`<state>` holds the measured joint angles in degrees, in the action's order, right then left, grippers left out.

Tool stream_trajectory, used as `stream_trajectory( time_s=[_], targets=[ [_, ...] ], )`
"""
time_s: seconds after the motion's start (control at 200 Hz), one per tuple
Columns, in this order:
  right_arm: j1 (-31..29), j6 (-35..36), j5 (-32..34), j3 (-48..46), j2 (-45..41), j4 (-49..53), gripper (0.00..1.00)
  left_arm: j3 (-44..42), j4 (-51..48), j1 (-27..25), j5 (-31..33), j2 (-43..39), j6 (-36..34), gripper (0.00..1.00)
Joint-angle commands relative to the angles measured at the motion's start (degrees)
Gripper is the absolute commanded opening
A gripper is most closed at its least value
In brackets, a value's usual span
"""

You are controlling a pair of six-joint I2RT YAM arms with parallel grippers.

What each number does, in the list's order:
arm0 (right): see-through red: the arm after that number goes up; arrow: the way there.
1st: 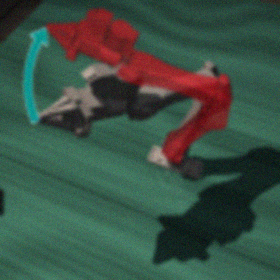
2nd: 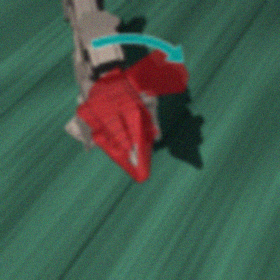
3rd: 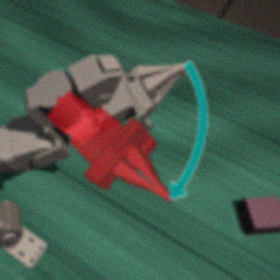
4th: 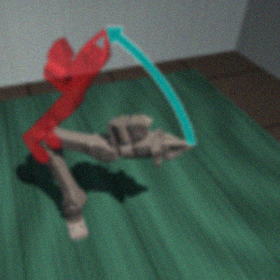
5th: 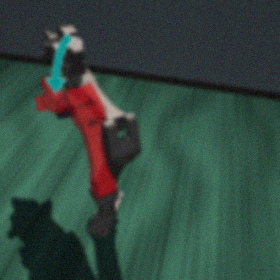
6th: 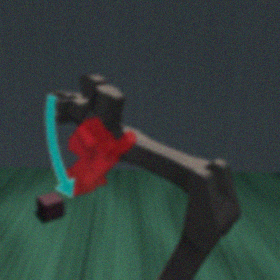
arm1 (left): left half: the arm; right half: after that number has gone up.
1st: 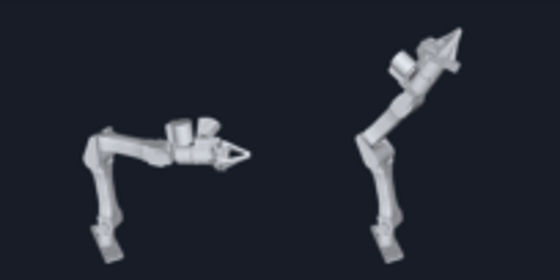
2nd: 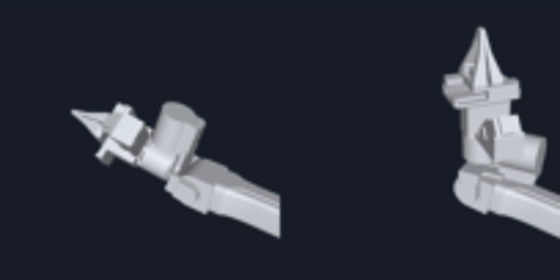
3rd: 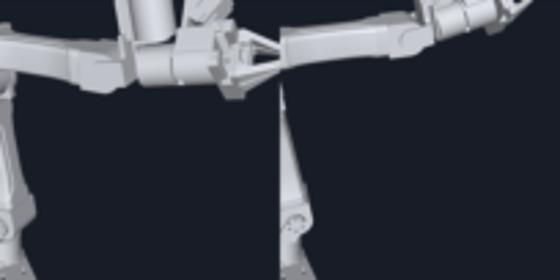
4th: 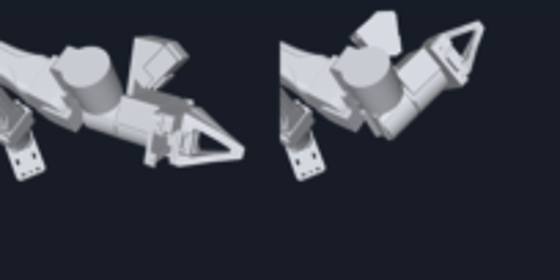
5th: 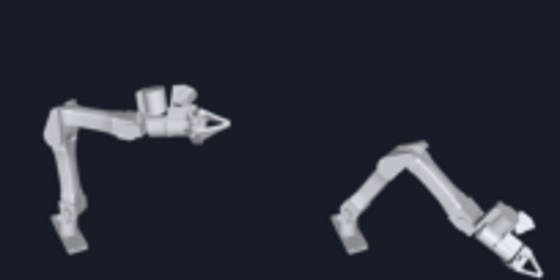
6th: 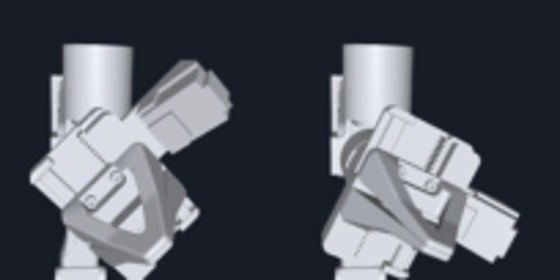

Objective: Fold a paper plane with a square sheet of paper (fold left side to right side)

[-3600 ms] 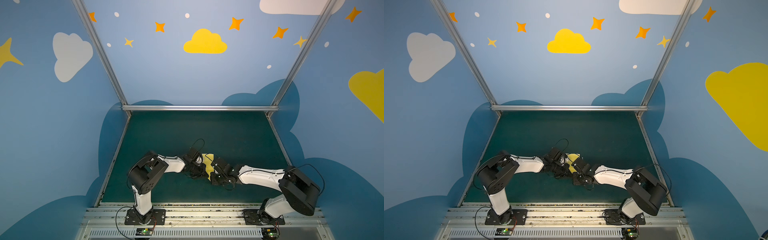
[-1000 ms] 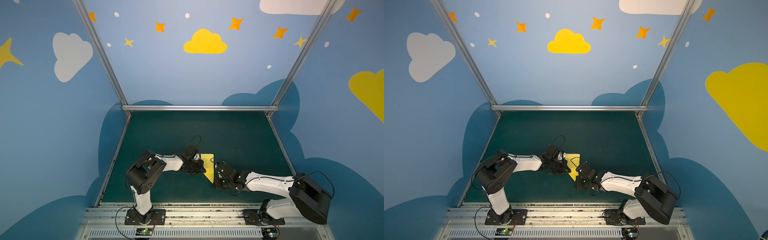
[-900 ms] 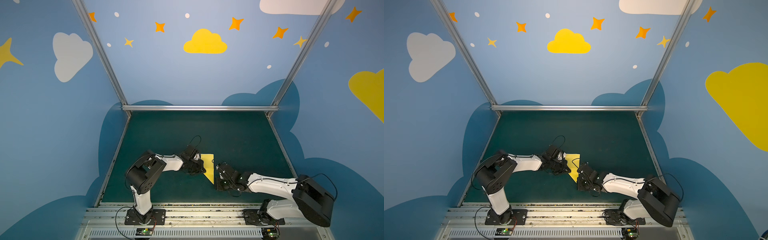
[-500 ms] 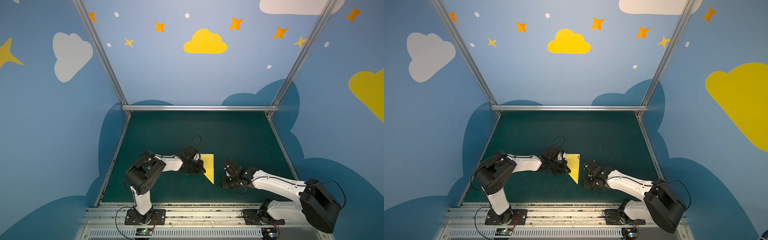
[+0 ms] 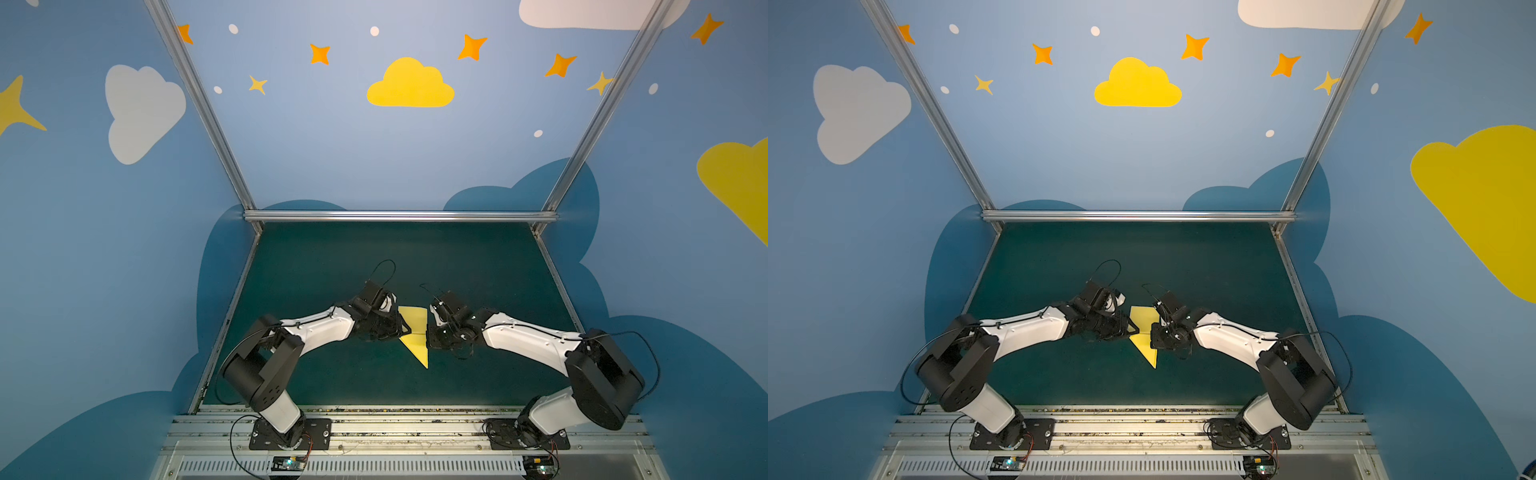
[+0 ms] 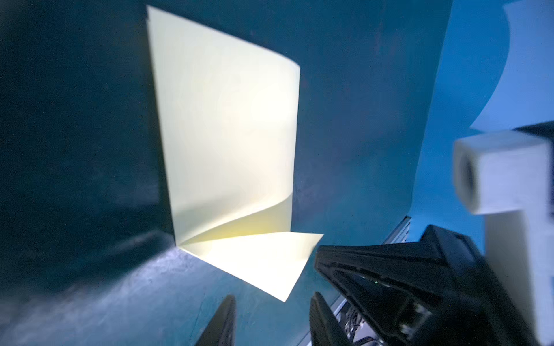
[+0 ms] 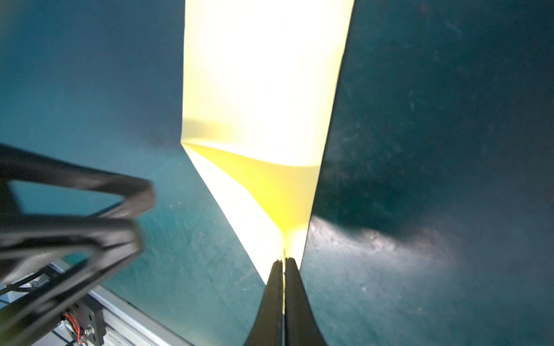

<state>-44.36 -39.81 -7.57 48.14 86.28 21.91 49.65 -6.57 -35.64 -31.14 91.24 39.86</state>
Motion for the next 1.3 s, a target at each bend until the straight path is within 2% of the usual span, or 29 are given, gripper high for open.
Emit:
stream_trajectory(
  time_s=[0.0,0.24,0.451,0.706,0.846,1.091,1.292],
  targets=[
    [0.87,1.16,-0.80,1.02,-0.48,-0.27,0.00,-0.81,-3.44,1.98,1.43,-2.88,-0.83,0.53],
    [0.90,3.83,-6.71,1.07,-1.23,-2.23,0.00,-3.15,-4.79,6.32,2.31,-4.15,-2.70,0.74],
    [0.51,4.91,-5.96,2.66,0.64,-0.94,0.00,-3.32,-4.93,7.05,4.30,-2.79,-4.24,0.81],
    [1.17,5.16,-3.65,2.66,2.48,-1.55,0.00,-3.70,-0.80,7.05,0.03,0.68,-1.94,0.76],
    [1.68,5.18,-3.25,2.90,3.42,-2.40,0.00,-3.24,0.85,6.90,-2.62,3.20,-1.40,0.68],
    [2.92,5.62,-3.28,3.62,5.36,-3.15,0.00,-2.83,2.91,5.34,-3.30,5.25,-0.86,0.56],
    [3.34,5.75,-3.51,3.98,6.38,-3.64,0.00,-2.06,4.19,4.27,-3.67,7.39,-0.42,0.51]
  ],
)
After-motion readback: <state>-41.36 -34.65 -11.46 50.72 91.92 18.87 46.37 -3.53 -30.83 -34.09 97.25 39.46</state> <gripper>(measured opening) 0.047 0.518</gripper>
